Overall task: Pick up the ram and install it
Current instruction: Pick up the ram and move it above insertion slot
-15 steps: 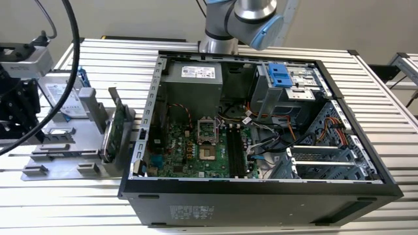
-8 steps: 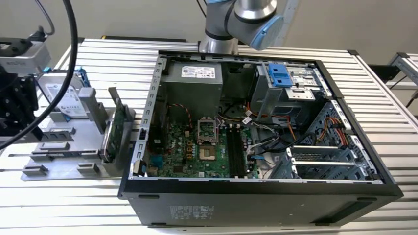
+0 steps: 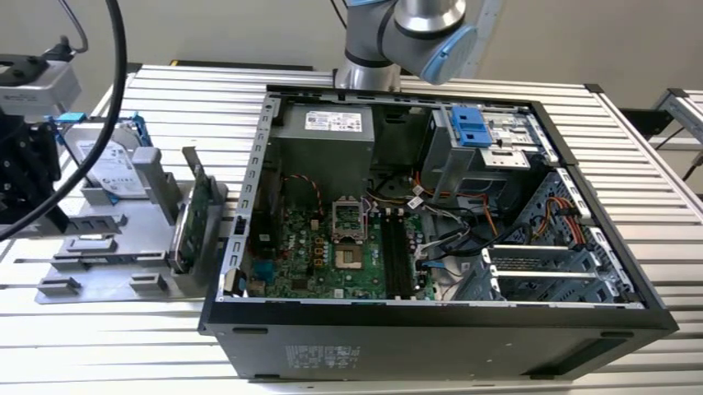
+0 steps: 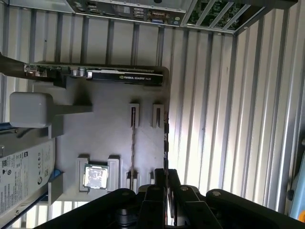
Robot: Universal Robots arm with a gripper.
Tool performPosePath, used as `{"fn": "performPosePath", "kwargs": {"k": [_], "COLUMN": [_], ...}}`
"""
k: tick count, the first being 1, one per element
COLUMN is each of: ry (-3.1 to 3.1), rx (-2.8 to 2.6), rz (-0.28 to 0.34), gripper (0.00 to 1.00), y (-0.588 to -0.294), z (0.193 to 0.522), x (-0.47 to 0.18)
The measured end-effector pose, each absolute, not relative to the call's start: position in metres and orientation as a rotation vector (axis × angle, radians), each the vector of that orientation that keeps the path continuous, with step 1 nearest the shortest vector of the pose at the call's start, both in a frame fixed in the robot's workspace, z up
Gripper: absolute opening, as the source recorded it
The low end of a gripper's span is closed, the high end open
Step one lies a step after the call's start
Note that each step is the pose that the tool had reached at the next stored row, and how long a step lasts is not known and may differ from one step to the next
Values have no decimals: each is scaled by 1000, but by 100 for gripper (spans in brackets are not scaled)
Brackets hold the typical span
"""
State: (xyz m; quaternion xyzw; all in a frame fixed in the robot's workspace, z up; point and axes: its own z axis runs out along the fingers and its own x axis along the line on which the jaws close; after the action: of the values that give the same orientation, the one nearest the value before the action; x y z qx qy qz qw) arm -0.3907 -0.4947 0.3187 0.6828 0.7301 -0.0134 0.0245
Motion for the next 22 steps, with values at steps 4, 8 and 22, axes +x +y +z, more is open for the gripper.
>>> {"fn": "performPosePath", "kwargs": {"k": [4,8,22], "ry": [2259,2259,2259], "rx": [2112,2112,2112], "rz": [-41,-41,-41], "gripper": [0,0,0], "y": [-495,-495,-495], "z": [322,325,338], "x": [-391,-391,-391]}}
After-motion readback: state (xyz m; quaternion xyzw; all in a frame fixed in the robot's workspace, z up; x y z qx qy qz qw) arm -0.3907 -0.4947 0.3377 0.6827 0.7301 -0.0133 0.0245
